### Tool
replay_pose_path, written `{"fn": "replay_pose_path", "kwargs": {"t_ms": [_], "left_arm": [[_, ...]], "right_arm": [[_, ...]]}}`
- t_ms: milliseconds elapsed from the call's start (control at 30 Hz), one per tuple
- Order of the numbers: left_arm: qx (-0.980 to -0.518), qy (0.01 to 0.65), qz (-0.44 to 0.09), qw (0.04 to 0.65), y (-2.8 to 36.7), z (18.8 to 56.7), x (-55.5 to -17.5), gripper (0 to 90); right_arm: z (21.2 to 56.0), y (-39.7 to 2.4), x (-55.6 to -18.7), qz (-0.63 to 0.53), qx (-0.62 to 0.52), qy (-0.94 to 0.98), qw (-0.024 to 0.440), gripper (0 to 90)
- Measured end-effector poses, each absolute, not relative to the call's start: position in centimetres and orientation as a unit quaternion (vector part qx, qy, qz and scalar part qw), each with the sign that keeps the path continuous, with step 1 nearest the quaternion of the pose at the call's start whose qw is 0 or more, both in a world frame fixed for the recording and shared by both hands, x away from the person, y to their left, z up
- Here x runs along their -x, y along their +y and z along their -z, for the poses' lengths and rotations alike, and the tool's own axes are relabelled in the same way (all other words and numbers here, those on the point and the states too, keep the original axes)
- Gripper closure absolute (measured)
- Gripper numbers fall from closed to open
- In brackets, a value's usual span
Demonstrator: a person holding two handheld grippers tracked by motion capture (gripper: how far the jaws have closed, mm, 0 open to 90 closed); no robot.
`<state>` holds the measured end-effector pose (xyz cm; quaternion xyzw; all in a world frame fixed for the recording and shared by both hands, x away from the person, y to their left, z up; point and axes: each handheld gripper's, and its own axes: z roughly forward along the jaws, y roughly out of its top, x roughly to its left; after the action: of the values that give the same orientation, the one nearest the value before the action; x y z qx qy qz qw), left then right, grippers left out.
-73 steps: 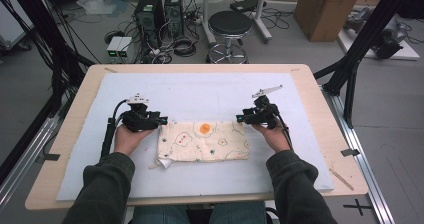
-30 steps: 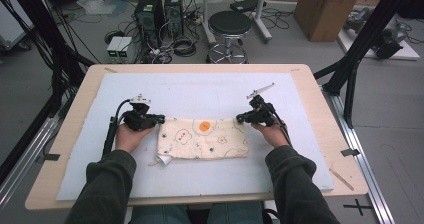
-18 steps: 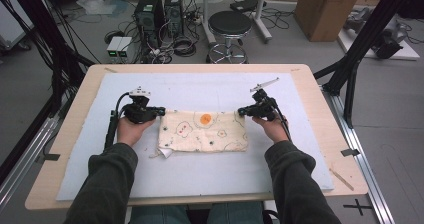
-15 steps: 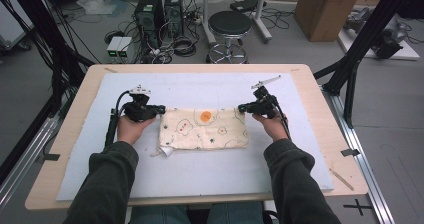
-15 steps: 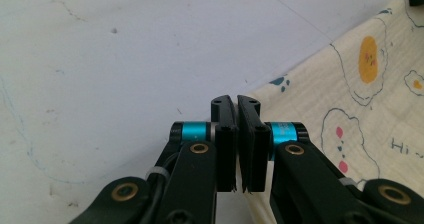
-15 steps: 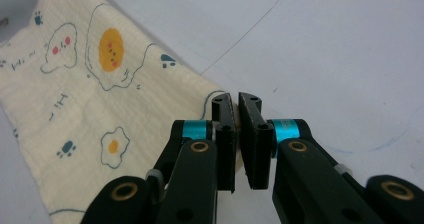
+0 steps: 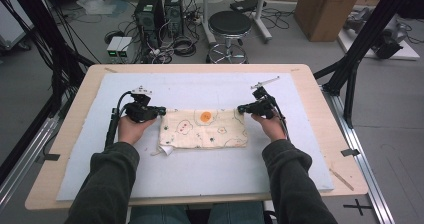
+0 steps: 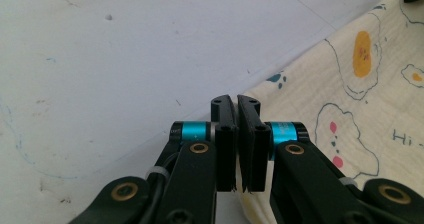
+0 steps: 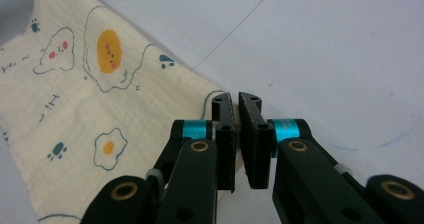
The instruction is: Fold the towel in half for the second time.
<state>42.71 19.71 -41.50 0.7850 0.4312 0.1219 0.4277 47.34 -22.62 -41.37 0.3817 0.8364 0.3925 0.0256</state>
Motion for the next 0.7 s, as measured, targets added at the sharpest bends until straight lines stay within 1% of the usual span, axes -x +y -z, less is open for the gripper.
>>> {"fn": "replay_pose_path", "kwargs": {"t_ms": [400, 700], "left_arm": [[-0.772, 0.426, -0.123, 0.456, 20.3, 41.4, -41.5, 86.1], [-0.771, 0.419, -0.125, 0.462, 20.6, 41.1, -40.5, 86.1]], "right_arm": [[40.1, -22.8, -46.4, -0.411, -0.367, 0.834, 0.033, 85.5], [39.3, -22.8, -45.6, -0.418, -0.356, 0.835, 0.037, 85.5]]}}
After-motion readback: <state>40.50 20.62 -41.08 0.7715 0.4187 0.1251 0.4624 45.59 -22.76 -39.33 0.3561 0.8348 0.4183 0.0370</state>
